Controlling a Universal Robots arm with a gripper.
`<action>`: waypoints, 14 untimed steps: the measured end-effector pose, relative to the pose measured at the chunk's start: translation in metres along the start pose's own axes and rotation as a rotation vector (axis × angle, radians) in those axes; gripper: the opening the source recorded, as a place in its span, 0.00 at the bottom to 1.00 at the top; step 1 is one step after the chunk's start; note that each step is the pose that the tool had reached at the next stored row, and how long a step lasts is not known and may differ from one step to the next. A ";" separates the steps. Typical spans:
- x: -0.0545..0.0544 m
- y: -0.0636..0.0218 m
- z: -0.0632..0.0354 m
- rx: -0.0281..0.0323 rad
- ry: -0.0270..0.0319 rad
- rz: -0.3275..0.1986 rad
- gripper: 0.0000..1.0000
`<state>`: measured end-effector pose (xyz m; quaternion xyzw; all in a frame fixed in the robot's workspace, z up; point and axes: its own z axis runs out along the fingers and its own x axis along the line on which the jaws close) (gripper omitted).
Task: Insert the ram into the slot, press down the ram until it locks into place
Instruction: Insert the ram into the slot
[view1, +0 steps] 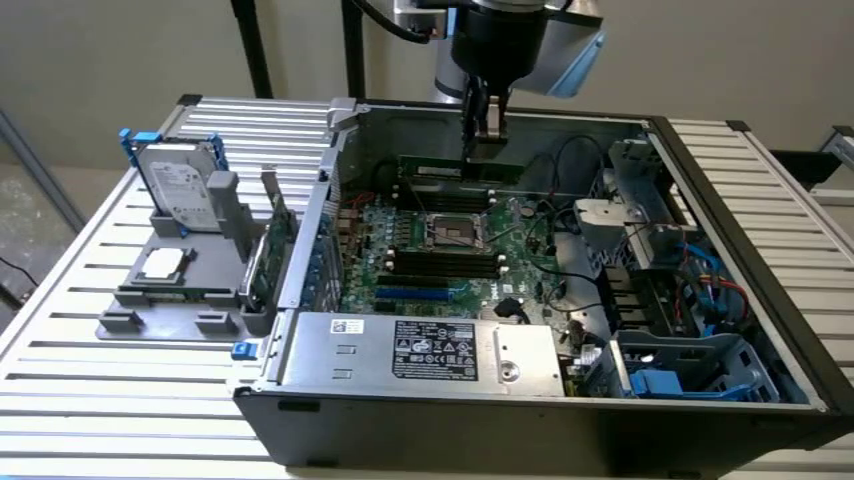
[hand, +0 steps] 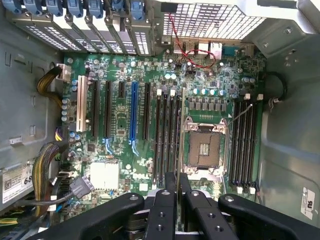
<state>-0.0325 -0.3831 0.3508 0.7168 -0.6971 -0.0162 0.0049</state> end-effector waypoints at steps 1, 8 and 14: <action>0.000 0.0001 0.0018 0.0001 0.0000 -0.001 0.14; 0.001 0.0001 0.0145 -0.0001 0.0008 -0.028 0.14; 0.002 -0.0002 0.0254 -0.0006 0.0016 -0.054 0.14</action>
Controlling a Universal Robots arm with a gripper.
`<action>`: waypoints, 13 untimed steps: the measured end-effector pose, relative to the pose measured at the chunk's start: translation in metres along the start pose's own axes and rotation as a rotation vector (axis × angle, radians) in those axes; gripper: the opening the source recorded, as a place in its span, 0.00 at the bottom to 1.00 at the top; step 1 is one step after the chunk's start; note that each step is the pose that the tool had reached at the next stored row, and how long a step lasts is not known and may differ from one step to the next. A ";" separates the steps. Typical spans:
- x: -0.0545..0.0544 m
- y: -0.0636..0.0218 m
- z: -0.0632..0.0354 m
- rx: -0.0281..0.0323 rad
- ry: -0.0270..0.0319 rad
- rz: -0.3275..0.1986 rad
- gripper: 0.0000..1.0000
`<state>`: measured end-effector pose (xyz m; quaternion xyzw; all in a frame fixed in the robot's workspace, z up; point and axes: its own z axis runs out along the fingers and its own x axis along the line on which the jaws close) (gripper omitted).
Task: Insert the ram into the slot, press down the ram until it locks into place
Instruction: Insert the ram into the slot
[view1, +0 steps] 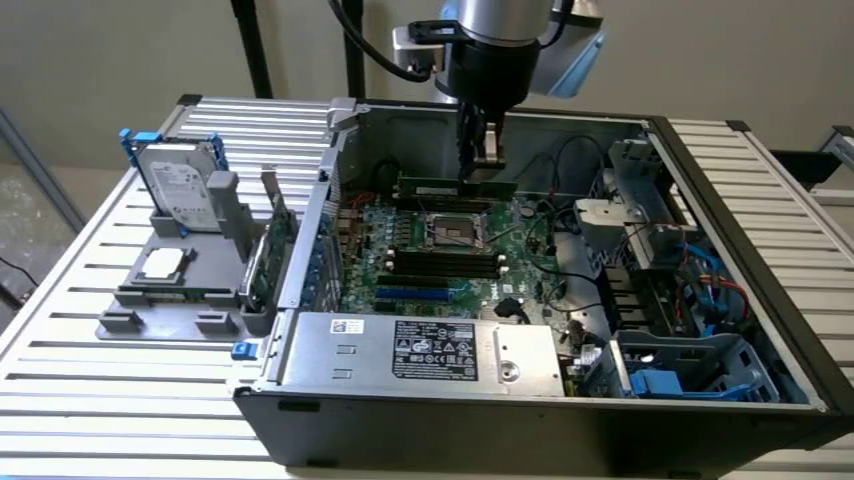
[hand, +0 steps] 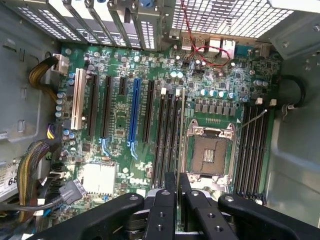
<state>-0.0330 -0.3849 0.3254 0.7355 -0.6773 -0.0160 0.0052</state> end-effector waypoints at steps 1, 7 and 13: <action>0.000 0.0000 0.0018 0.0000 0.0000 0.000 0.14; 0.003 -0.0002 0.0127 0.0000 0.0000 0.000 0.14; 0.004 -0.0009 0.0235 0.0001 0.0001 0.000 0.14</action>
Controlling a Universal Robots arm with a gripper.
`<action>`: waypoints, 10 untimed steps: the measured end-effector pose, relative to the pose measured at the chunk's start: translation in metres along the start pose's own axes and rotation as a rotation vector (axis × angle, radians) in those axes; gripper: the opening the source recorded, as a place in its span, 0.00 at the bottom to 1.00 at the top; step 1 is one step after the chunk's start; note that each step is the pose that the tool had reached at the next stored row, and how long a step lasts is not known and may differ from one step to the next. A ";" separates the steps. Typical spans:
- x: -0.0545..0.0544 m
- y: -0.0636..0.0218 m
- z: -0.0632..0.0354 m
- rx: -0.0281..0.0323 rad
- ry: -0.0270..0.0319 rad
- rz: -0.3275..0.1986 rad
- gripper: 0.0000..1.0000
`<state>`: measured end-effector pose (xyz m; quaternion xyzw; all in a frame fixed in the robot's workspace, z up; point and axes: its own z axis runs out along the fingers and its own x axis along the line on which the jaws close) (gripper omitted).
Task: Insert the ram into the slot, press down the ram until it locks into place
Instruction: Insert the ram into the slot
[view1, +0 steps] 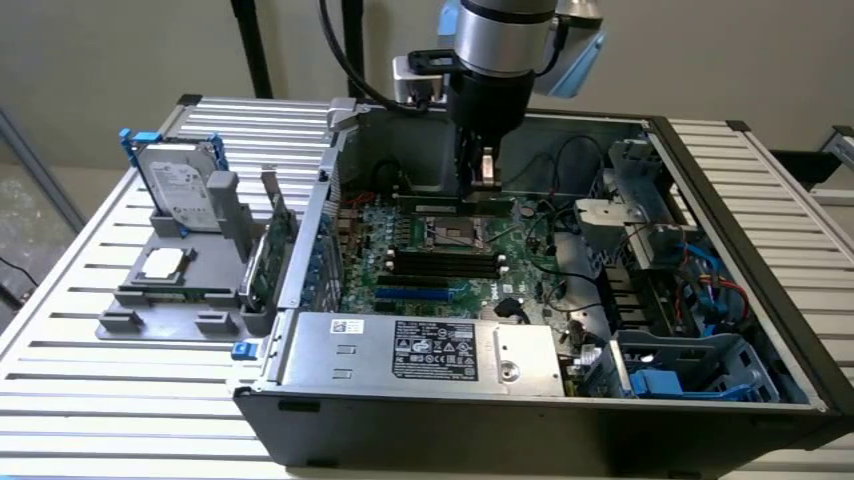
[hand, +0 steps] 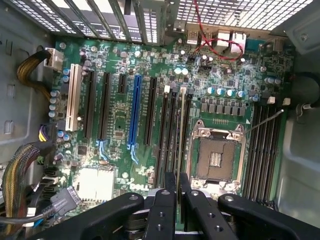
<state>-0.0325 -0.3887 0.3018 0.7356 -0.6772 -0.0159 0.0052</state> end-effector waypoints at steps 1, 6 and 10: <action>0.000 -0.0001 0.0018 0.0001 -0.0001 0.000 0.14; 0.002 -0.0005 0.0108 0.0009 -0.0001 0.002 0.14; 0.005 -0.0006 0.0181 0.0023 -0.0001 0.003 0.14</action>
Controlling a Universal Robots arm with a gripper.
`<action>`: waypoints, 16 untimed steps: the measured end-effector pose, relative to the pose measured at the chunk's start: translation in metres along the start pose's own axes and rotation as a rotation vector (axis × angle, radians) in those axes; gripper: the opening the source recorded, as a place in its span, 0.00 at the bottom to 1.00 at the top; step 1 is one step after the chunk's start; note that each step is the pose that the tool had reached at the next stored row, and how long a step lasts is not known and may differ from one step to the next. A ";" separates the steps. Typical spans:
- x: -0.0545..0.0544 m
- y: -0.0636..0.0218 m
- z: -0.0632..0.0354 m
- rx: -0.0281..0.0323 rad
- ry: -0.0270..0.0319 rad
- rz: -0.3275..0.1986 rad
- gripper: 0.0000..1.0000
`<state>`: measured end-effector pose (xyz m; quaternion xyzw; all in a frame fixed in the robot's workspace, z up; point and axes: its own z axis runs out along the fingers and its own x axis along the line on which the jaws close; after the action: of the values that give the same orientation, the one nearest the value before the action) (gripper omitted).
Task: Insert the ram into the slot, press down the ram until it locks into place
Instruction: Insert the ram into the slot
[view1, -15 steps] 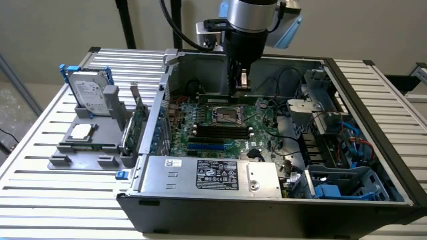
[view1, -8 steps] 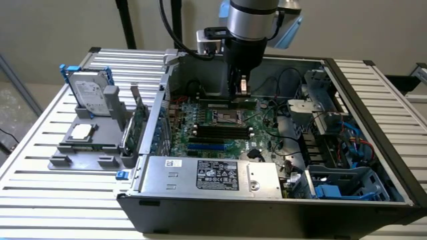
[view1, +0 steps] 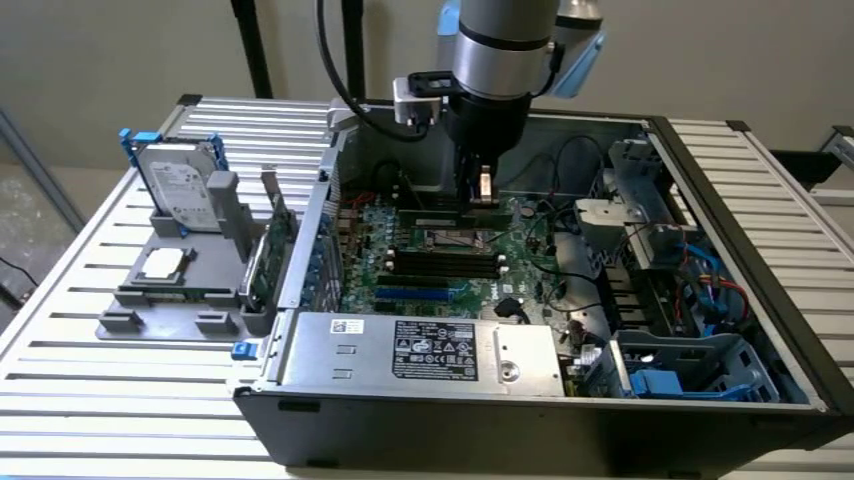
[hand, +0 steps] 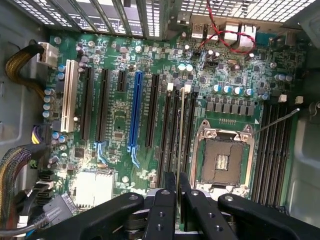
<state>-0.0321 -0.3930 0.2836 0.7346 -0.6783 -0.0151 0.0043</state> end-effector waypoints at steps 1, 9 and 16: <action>0.001 0.0001 0.0018 0.0005 0.0001 0.000 0.14; 0.006 0.0000 0.0160 0.0037 -0.0018 0.026 0.14; 0.008 0.0001 0.0271 0.0045 -0.0055 0.044 0.14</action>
<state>-0.0322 -0.4006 0.2564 0.7195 -0.6943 -0.0156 0.0012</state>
